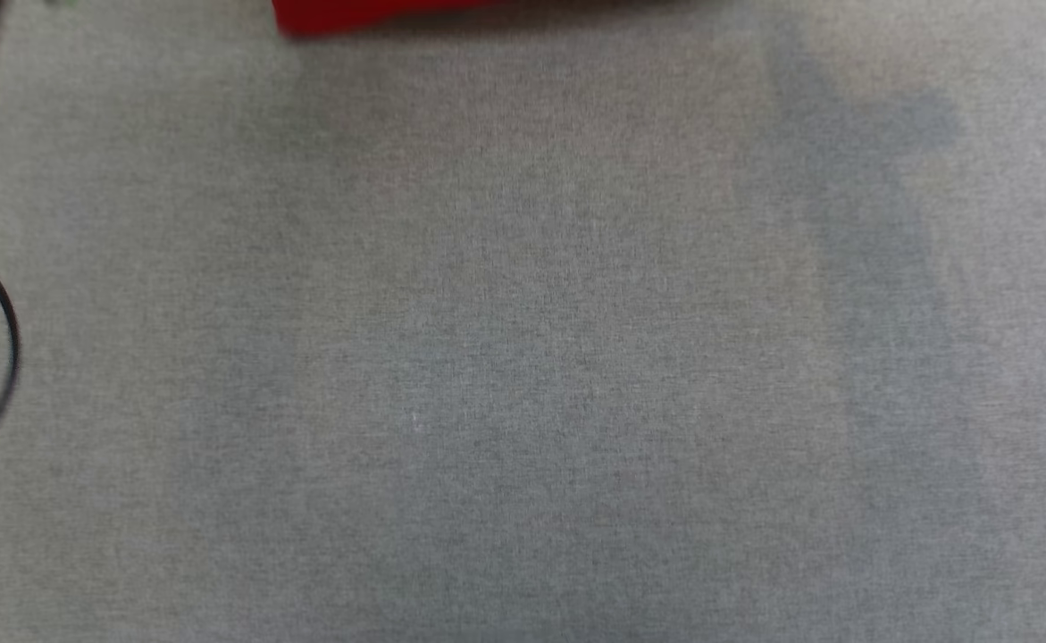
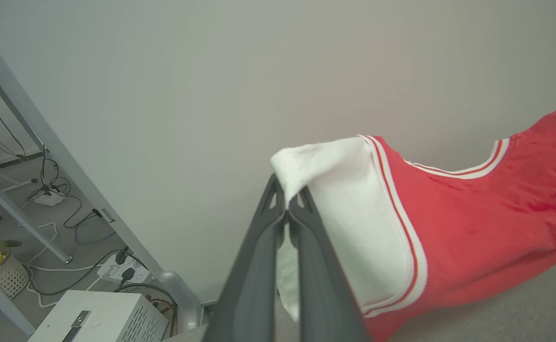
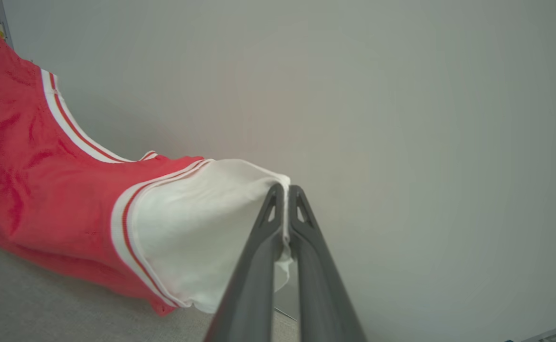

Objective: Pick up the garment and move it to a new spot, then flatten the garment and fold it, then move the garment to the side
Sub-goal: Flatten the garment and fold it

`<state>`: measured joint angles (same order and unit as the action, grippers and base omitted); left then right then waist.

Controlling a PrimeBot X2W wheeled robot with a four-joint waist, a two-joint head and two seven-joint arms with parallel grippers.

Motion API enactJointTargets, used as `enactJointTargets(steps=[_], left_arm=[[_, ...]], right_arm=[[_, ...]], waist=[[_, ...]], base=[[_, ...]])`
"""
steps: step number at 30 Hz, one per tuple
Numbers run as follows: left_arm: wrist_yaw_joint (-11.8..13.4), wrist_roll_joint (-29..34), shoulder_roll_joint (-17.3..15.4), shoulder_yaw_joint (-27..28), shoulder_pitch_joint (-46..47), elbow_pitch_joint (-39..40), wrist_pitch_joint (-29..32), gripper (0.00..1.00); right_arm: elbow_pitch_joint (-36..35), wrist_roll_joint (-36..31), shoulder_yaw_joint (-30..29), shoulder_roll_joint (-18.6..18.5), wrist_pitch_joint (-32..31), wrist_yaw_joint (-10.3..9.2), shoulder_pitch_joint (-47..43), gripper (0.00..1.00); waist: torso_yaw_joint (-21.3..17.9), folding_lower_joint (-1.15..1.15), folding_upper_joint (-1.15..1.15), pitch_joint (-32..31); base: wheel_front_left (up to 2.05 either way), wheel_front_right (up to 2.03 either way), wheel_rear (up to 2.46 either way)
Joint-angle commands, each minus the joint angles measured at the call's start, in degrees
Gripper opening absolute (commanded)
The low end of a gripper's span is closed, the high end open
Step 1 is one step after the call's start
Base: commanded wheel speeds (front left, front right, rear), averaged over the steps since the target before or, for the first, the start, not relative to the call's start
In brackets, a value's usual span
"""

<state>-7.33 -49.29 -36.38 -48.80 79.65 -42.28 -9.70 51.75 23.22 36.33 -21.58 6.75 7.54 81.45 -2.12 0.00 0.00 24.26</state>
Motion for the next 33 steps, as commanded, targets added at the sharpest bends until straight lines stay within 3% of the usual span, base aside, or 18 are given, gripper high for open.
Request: enactJointTargets(steps=[1,5,9,19,27,33], left_arm=[[-0.1,-1.0,-0.4,-0.3,-3.7,-0.1,-1.2,0.0],[0.3,-2.9,-0.7,-0.8,-14.1,1.0,-3.5,0.0],[2.6,-5.1,-1.6,-0.1,-25.0,4.0,-4.7,0.0],[10.8,-8.9,-4.4,0.8,-52.0,17.3,-5.3,0.0],[16.6,-10.7,-5.3,3.2,-68.0,24.0,-5.3,0.0],[17.3,-10.5,-4.1,7.1,-76.0,25.0,-5.3,0.0]], right_arm=[[0.2,1.2,1.0,0.1,1.0,-0.05,-3.4,0.0],[-1.4,4.8,3.5,-1.0,3.8,-0.05,-12.2,0.0],[-4.5,7.5,6.0,-2.8,4.9,-0.05,-21.2,0.0],[-12.9,10.4,6.7,-9.8,4.1,-0.05,-42.1,0.0],[-17.1,11.5,-0.9,-12.2,3.0,-0.05,-60.2,0.0],[-22.3,9.4,-8.7,-12.3,0.6,-0.05,-73.5,0.0]], waist=[[0.4,0.0,0.0,-3.6],[0.7,0.0,0.0,-7.7],[0.9,0.0,0.0,-11.4],[0.9,0.0,0.0,-18.8],[0.8,0.0,0.0,-22.3],[1.0,0.0,0.0,-23.2]], base=[[0.0,0.0,0.0],[0.0,0.0,0.0],[0.0,0.0,0.0],[0.0,0.0,0.0],[0.0,0.0,0.0],[0.0,0.0,0.0]])
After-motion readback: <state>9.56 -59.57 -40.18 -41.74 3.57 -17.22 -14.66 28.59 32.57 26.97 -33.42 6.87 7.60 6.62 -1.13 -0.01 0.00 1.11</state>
